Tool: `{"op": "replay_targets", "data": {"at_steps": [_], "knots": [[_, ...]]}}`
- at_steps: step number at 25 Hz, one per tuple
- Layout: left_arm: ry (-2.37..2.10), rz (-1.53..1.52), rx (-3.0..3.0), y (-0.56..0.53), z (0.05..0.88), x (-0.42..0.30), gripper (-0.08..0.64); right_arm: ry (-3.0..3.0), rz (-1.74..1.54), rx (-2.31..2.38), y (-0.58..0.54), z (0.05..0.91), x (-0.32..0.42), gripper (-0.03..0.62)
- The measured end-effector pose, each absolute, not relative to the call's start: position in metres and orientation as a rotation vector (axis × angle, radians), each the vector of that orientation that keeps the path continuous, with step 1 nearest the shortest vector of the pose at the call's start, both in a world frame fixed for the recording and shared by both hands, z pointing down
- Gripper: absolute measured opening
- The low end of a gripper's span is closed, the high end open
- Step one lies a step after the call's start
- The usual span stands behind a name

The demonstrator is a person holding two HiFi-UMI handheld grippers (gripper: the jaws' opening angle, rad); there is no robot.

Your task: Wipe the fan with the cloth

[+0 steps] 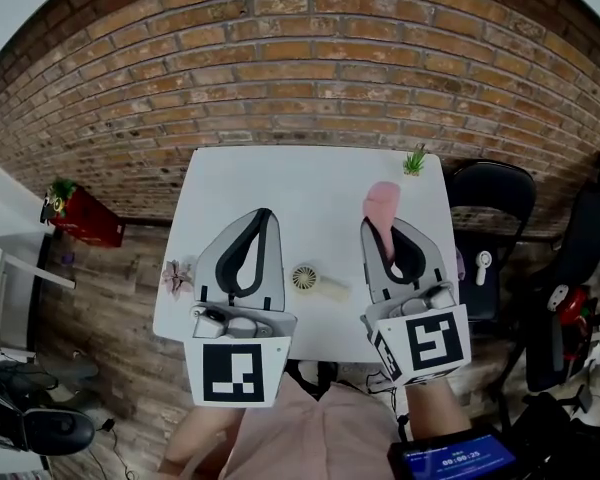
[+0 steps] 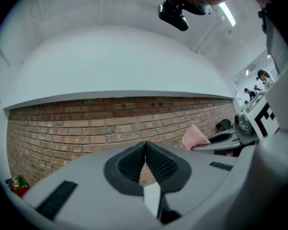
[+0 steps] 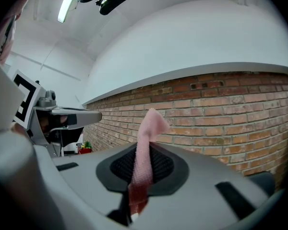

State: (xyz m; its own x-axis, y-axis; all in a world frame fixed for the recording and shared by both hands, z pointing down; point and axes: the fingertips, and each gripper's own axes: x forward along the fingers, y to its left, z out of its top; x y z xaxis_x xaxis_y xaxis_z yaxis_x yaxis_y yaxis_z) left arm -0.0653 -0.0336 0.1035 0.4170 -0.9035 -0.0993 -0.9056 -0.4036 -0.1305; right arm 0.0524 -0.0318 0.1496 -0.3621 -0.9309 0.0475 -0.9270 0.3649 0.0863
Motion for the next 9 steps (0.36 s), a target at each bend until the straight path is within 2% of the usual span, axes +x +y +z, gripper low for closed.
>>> {"op": "replay_targets", "data": {"at_steps": [9], "knots": [[1.627,0.017,-2.476,-0.0316,0.1057,-0.0658,0.012,-2.522,-0.079,1.706,-0.0313,0.1534,0.0513,0.034]]}}
